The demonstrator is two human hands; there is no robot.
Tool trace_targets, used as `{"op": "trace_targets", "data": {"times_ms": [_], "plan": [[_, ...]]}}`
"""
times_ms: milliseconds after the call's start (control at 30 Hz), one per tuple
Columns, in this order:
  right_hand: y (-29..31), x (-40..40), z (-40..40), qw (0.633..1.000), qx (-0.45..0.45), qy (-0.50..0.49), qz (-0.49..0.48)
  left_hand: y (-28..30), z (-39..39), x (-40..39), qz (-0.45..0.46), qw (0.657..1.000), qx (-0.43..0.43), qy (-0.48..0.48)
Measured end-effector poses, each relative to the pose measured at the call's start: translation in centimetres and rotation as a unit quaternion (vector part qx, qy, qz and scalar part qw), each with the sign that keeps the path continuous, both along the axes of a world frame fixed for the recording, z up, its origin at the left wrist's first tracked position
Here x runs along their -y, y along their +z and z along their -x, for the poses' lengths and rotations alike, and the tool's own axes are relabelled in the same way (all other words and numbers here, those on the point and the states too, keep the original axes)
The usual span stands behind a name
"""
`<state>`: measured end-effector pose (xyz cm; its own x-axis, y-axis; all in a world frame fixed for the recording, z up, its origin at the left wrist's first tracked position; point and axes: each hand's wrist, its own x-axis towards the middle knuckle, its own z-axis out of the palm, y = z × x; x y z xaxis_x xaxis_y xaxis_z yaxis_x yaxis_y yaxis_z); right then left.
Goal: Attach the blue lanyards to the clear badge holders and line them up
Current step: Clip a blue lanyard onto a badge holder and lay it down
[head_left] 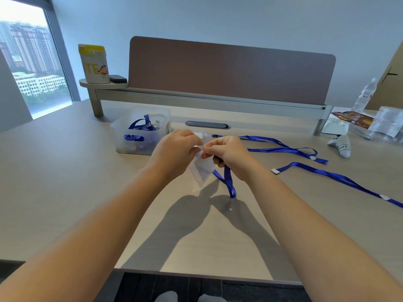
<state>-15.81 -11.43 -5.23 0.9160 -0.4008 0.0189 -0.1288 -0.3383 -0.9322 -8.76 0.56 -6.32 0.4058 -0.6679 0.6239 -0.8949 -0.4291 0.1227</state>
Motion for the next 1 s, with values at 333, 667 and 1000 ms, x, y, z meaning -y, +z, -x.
{"op": "trace_targets", "data": {"times_ms": [333, 667, 1000], "plan": [[0.9, -1.5, 0.0, 0.998, 0.054, -0.018, 0.028, 1.4, -0.5, -1.3, -0.135, 0.966, 0.218, -0.011], [1.2, -2.5, -0.5, 0.997, 0.061, -0.026, 0.048, 1.5, -0.7, -1.6, -0.095, 0.974, 0.208, 0.001], [1.0, -3.3, -1.3, 0.996, 0.081, -0.032, 0.029, 0.6, -0.5, -0.7, 0.151, 0.986, -0.063, 0.018]]}}
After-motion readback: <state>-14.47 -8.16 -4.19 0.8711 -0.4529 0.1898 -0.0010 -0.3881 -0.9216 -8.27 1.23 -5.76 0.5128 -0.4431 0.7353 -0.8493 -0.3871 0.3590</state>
